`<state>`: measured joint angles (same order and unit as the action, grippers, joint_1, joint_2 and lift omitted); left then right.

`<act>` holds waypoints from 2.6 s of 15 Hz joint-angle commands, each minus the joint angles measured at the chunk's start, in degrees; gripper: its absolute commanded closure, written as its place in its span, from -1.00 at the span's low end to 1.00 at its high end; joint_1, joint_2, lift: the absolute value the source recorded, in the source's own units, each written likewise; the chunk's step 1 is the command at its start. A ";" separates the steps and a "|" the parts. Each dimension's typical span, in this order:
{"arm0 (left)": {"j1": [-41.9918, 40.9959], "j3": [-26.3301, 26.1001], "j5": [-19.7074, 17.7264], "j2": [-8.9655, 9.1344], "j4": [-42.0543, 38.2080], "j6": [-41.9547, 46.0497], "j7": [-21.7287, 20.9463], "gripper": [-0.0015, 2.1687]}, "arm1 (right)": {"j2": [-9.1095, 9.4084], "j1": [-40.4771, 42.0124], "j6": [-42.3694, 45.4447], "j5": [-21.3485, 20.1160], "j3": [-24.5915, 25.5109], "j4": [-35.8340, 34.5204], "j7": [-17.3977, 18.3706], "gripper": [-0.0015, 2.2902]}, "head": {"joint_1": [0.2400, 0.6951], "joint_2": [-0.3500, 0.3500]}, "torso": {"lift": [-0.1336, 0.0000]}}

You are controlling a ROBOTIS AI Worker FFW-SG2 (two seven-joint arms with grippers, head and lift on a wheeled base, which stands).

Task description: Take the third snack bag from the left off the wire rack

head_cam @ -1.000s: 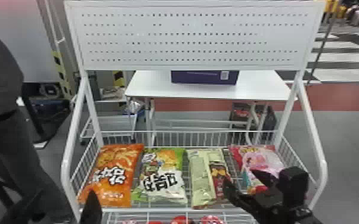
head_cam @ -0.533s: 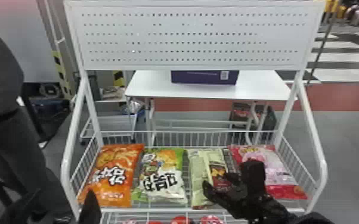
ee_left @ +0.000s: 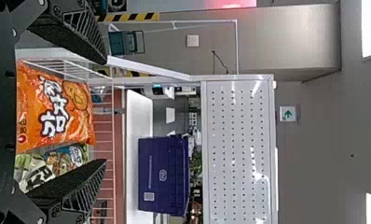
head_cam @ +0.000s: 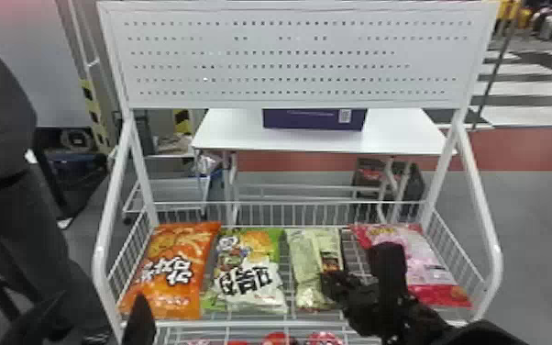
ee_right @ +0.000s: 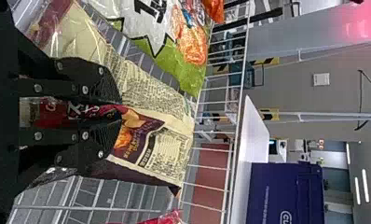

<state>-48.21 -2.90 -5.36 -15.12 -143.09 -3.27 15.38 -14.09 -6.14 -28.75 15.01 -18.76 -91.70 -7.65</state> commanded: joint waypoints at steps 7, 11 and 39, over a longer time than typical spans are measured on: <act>0.04 0.00 -0.18 -0.09 0.00 -0.03 0.00 -0.87 | -3.75 14.22 6.82 3.27 8.30 -19.92 2.99 0.96 | 0.14 0.00 | 1.00; 0.40 -0.44 -0.18 -0.27 0.00 -0.03 -0.09 -0.87 | -6.91 27.50 9.63 5.47 17.89 -34.69 3.96 0.96 | 0.14 0.00 | 1.00; 0.13 0.00 -0.44 -0.18 -0.09 0.32 0.26 -0.87 | -6.38 53.77 30.90 17.68 40.30 -38.12 -1.85 0.96 | 0.14 0.00 | 1.00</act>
<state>-48.05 -2.96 -5.80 -15.28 -143.17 -2.95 15.64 -20.48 47.64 2.19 32.85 21.56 -129.74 -9.50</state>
